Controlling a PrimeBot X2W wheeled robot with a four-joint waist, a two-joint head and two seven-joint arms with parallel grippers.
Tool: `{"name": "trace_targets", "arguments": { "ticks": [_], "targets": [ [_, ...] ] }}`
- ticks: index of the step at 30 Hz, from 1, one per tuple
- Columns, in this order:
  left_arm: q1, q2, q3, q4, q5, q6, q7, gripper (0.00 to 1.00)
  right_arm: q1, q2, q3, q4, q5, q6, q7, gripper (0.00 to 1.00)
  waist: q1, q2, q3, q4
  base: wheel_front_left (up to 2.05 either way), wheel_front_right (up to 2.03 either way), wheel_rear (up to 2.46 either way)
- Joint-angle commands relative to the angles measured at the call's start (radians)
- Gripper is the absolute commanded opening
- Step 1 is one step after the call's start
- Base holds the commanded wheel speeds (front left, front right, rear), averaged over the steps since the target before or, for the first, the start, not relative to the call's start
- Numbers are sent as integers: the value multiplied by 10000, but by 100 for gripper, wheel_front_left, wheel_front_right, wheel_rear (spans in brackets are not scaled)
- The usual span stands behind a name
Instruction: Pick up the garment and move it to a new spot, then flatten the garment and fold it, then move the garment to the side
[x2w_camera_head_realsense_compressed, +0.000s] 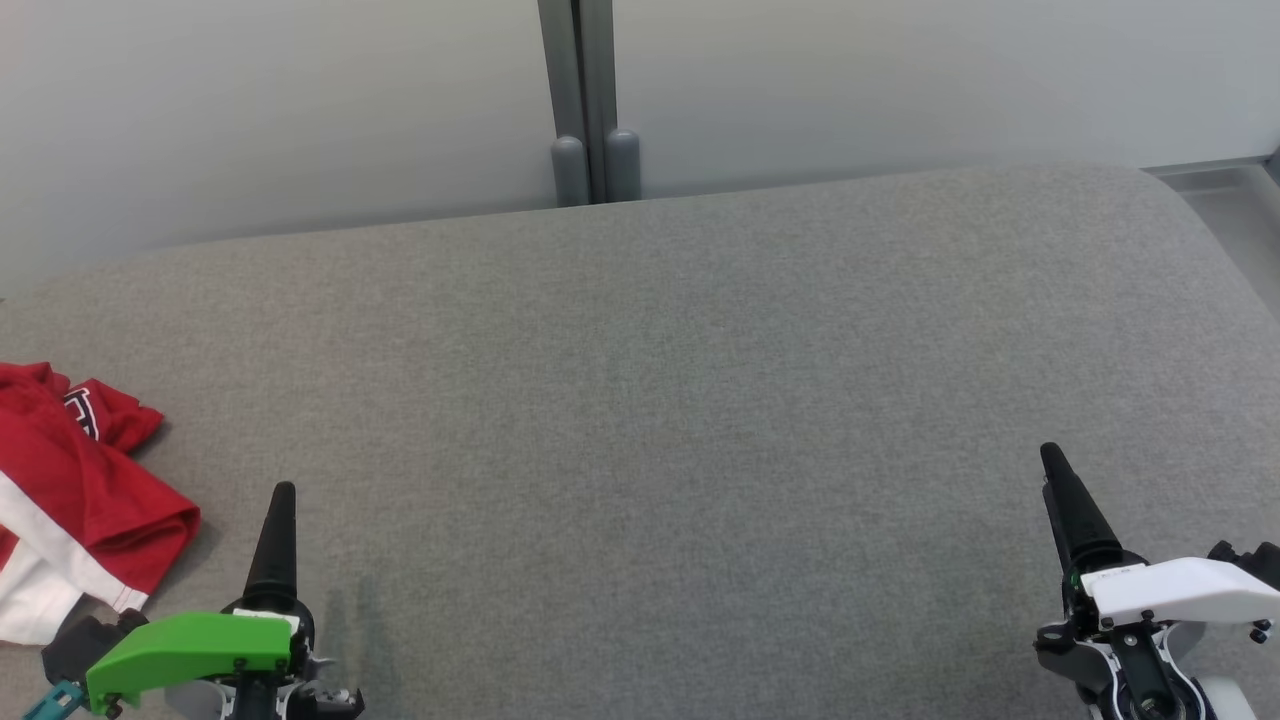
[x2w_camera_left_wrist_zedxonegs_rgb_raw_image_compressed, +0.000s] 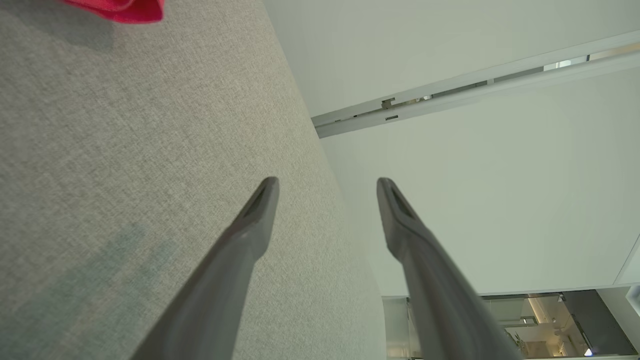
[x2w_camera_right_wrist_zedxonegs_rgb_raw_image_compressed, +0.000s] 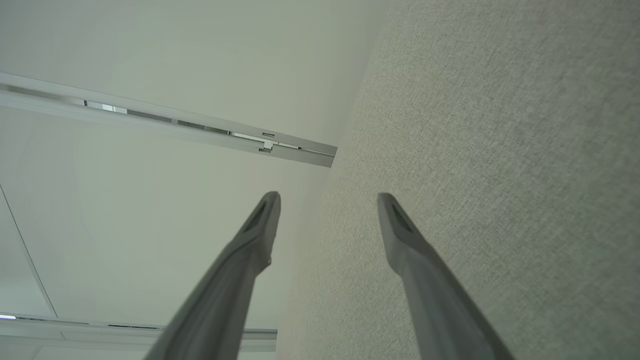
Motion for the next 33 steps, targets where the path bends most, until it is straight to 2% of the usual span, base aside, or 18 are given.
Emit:
{"name": "trace_targets", "arguments": {
  "ticks": [1, 12, 28, 33],
  "targets": [
    [-297, 131, -60, -95, 574, 28, -111, 100, -290, -118, 29, -183, -519, 3, -122, 100, 0, -1, 6, -2, 0, 0, 0],
    [-429, 291, -390, 168, 2840, 205, -571, 100, -476, -196, 320, -150, -2683, 3, -582, 100, 0, -1, 42, 13, 0, 0, 0],
    [-481, 315, -630, -6, 5051, 279, -1148, 100, -541, 11, 393, -323, -5210, 4, -1163, 100, 0, -1, 68, 70, 0, 0, 0],
    [-351, 285, -759, 74, 5941, 473, -1308, 100, -355, 66, 460, -360, -5955, 4, -1324, 100, 0, -1, 53, 40, 0, 0, 0]
  ]
}}
